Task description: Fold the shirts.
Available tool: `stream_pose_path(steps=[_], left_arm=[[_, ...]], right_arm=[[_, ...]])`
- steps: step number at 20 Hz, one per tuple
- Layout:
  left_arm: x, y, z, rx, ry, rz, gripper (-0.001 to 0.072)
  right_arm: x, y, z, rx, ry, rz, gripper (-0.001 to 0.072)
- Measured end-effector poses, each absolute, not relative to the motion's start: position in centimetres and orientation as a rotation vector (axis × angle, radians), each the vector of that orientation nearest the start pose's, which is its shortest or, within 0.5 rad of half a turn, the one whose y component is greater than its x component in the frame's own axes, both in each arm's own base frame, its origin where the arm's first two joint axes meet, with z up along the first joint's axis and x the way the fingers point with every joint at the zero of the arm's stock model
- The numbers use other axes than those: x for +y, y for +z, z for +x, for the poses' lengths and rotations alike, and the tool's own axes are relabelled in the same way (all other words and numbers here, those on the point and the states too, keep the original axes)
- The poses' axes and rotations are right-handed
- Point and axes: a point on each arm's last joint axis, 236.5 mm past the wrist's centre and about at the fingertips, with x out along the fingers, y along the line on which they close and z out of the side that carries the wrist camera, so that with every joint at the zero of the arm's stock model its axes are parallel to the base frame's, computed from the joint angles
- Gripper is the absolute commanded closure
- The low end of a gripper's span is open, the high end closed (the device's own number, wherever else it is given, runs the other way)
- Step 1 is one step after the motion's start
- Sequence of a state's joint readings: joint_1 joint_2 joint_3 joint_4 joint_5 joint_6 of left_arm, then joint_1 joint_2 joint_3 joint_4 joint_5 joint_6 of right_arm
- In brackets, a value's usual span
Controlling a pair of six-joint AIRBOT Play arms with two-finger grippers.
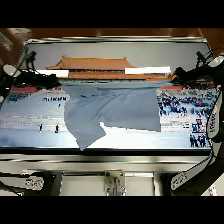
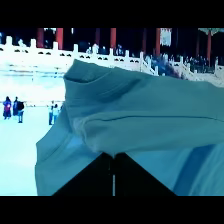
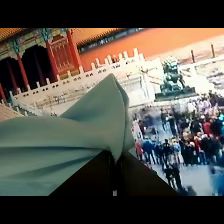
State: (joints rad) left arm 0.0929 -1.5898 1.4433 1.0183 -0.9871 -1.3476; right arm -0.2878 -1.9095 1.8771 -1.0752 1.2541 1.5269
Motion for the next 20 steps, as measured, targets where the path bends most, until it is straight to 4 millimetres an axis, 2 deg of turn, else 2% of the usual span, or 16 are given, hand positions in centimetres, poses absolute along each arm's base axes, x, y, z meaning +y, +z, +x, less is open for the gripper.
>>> stream_pose_path(steps=[1,2,3,5,6,7,8,10,12,14,16,17,20], left_arm=[[-6.7,0.9,50.7,1.06,-0.287,-0.382,0.0501],[-7.5,0.1,50.7,1.076,-0.296,-0.379,0.019],[-8.0,-0.4,50.7,1.084,-0.303,-0.382,0.0053],[-8.2,-0.4,50.5,1.101,-0.313,-0.38,0.0078],[-7.6,-0.1,50.2,1.117,-0.306,-0.377,0.0169],[-6.4,0.2,49.7,1.141,-0.294,-0.371,0.021],[-5.2,0.5,48.7,1.176,-0.282,-0.366,0.021],[-2.1,0.8,46.0,1.261,-0.245,-0.364,0.0212],[0.9,0.3,42.5,1.345,-0.194,-0.392,0.027],[2.3,-1.2,38.3,1.426,-0.155,-0.457,0.0268],[2.3,-3.6,34.5,1.483,-0.144,-0.532,0.0251],[1.6,-4.8,33.1,1.497,-0.158,-0.576,0.021],[-1.0,-7.5,31.3,1.478,-0.207,-0.699,0.0189]], right_arm=[[-4.7,-1.2,54.5,1.183,0.088,0.581,0.0382],[-4.4,-1.5,54.6,1.189,0.096,0.592,0.0135],[-4.0,-1.5,54.6,1.189,0.107,0.608,0.0112],[-3.4,-0.9,54.6,1.186,0.142,0.637,0.0112],[-3.4,-0.2,54.2,1.189,0.159,0.638,0.0114],[-3.8,0.5,53.6,1.194,0.164,0.629,0.0114],[-4.4,1.0,52.8,1.208,0.161,0.613,0.0114],[-5.7,1.1,49.9,1.303,0.142,0.552,0.0115],[-7.0,0.5,46.6,1.414,0.123,0.503,0.0115],[-7.5,-0.5,43.6,1.509,0.111,0.496,0.0115],[-6.6,-1.9,41.8,1.563,0.131,0.524,0.0115],[-5.8,-2.3,41.1,1.581,0.155,0.551,0.0115],[-4.3,-3.2,40.6,1.574,0.195,0.618,0.0115]])
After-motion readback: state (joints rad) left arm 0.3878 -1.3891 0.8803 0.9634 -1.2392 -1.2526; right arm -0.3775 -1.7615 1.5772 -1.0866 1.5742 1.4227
